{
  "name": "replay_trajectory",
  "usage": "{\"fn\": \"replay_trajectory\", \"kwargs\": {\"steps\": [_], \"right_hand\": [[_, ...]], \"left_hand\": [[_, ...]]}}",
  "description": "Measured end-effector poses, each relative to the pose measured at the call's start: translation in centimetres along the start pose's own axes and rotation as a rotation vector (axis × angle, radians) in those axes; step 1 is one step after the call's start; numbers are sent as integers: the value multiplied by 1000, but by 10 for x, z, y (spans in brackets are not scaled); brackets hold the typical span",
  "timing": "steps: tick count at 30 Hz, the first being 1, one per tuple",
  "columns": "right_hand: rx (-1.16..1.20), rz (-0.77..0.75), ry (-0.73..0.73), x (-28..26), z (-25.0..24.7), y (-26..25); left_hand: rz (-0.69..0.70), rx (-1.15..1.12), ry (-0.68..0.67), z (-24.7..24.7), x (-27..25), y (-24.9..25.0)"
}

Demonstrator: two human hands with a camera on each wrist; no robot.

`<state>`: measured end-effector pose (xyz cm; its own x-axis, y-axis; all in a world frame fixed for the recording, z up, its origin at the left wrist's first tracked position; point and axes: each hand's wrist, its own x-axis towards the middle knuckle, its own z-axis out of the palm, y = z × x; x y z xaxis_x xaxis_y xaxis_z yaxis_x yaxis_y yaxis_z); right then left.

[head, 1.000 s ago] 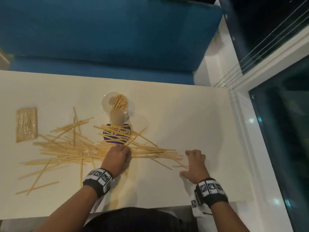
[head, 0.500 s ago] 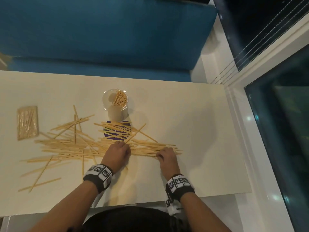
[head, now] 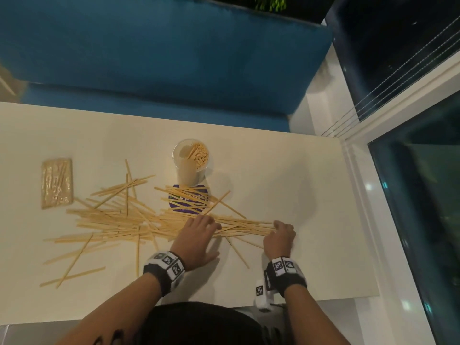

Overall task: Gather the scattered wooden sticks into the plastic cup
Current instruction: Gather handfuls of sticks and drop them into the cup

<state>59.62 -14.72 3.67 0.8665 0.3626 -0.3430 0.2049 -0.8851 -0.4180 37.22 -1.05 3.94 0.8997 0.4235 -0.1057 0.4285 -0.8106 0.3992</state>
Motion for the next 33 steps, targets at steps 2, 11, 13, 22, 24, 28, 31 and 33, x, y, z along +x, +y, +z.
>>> {"fn": "replay_trajectory", "kwargs": {"steps": [2,11,13,22,24,28,31,33], "right_hand": [[6,-60,-29,-8,8,-14],[196,-242,-82,-25,24,-37],[124,-112,-44,-18,16,-33],[159,-252,-186,-31,34,-50],[151,-190,-98,-26,25,-43],[37,132,-108,-20,11,-22],[64,200,-165,-20,19,-30],[115,156,-192,-24,30,-45]], "left_hand": [[90,80,-46,9,8,12],[50,94,140,31,30,11],[26,53,141,31,29,5],[-21,55,149,25,36,-2],[-59,55,149,20,31,-9],[-104,49,108,5,11,-25],[-127,47,72,1,-6,-36],[-118,27,62,4,-17,-44]]}}
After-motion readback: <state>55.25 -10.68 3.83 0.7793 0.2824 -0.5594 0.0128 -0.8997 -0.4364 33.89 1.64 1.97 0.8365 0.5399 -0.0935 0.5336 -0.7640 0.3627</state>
